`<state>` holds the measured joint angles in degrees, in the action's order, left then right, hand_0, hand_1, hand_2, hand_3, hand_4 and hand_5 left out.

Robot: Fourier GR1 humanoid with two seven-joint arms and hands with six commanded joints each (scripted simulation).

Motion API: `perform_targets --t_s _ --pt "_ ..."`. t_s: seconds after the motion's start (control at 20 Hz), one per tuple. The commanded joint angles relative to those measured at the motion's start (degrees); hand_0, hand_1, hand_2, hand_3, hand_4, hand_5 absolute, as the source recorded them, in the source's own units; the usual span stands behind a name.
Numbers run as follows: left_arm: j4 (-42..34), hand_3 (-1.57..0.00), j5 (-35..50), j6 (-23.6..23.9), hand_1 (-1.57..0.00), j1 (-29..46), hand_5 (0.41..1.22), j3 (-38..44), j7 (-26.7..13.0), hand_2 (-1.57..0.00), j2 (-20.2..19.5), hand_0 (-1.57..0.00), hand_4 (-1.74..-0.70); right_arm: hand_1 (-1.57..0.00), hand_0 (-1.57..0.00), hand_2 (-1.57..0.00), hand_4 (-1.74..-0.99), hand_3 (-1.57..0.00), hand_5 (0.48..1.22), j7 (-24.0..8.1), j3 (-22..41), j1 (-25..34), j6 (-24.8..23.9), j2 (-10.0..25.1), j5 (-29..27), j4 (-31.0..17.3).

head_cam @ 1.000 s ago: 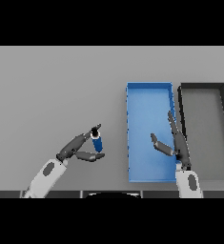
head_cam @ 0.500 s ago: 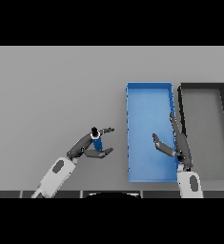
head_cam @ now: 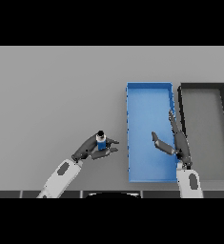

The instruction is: Pick up the blue pipe and place it into the blue bin.

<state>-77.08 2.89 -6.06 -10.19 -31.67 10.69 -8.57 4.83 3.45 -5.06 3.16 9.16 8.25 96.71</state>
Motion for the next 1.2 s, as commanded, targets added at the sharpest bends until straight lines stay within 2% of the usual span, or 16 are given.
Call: perform_targets --t_s 0.0,0.2,0.25,0.45,0.6,0.7,0.8,1.0,1.15 --pt "-0.06 -1.45 -0.51 0.18 -1.43 0.10 1.169 0.12 0.69 -1.45 0.18 -1.41 -1.49 0.00 0.00 0.00 -1.220 0.00 0.635 -0.02 0.05 0.25 -0.03 -0.15 0.05 -0.41" --pt "-4.10 -1.52 -0.14 -0.15 -1.51 -0.64 1.200 1.30 1.68 -1.52 1.17 -1.50 -1.47 0.00 0.00 0.00 -1.229 0.00 0.633 0.66 0.28 -0.25 0.06 -0.89 -0.45 0.13" --pt "-5.34 -1.53 0.04 -0.04 -1.53 -1.55 1.204 1.73 0.70 -1.53 1.56 -1.52 -1.47 0.00 0.00 0.00 -1.226 0.00 0.636 -0.94 0.05 0.63 -0.40 -0.54 0.13 -0.30" --pt "-10.18 -1.55 0.47 -1.69 -1.55 -2.75 1.214 1.41 -2.18 -1.56 2.57 -1.55 -1.47 0.00 0.00 0.00 -1.194 0.00 0.642 0.45 0.04 0.08 -0.39 0.48 1.05 0.14" --pt "-12.01 -1.56 0.12 -2.81 -1.56 -4.56 1.217 1.69 -4.25 -1.56 3.12 -1.56 -1.47 0.00 0.00 0.00 -1.170 0.00 0.644 0.70 0.67 0.03 -1.18 -0.36 2.26 -0.79" --pt "-14.05 -1.57 0.13 -3.66 -1.56 -4.35 1.219 1.46 -6.11 -1.57 3.16 -1.56 -1.47 0.00 0.00 0.00 -1.158 0.00 0.643 0.41 0.14 0.48 -1.27 0.36 2.26 -0.59" --pt "-14.26 -1.57 -0.77 -3.94 -1.57 -4.04 1.220 1.51 -6.93 -1.57 3.48 -1.57 -1.47 0.00 0.00 0.00 -1.151 0.00 0.643 1.62 -0.07 -0.62 -0.97 0.54 1.83 -0.40" --pt "-12.51 -1.57 -1.89 -4.90 -1.57 -4.29 1.220 2.60 -6.92 -1.57 4.35 -1.57 -1.47 0.00 0.00 0.00 -1.138 0.00 0.643 3.24 1.82 -8.64 -6.59 -2.82 6.78 5.84" --pt "-12.46 -1.57 -3.01 -5.34 -1.57 -4.11 1.220 2.78 -7.03 -1.57 5.14 -1.57 -1.47 0.00 0.00 0.00 -1.191 0.00 0.642 2.26 4.02 -15.48 -11.75 -6.55 12.05 11.30"
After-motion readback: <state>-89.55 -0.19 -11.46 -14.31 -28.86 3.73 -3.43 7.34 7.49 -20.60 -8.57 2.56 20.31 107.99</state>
